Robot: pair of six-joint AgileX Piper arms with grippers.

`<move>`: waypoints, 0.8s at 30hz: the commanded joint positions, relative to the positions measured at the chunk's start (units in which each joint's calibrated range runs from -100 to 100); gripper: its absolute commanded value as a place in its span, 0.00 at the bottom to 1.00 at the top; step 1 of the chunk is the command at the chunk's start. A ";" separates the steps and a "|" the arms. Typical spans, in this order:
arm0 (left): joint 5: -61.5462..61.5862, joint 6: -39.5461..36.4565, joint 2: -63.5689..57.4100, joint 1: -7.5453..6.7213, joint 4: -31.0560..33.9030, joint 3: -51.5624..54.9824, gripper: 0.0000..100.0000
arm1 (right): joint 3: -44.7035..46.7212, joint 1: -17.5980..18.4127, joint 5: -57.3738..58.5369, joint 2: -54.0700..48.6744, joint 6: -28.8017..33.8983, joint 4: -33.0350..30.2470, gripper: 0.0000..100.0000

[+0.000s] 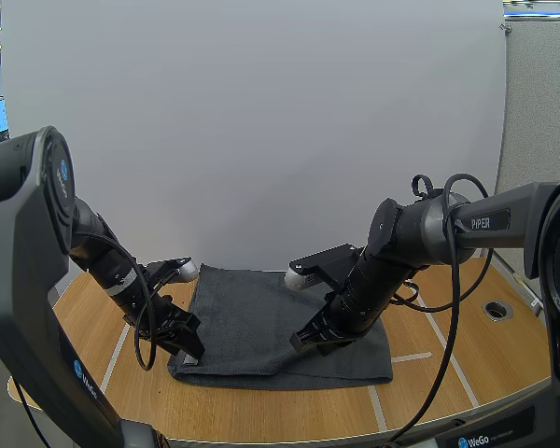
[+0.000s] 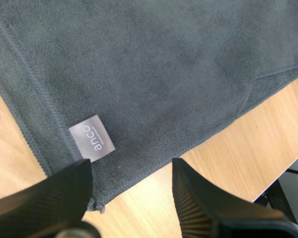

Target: Fold the towel

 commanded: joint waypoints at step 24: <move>5.09 -6.58 3.90 0.02 5.40 -11.59 0.73 | 0.25 0.05 0.08 -0.30 -3.85 2.99 0.00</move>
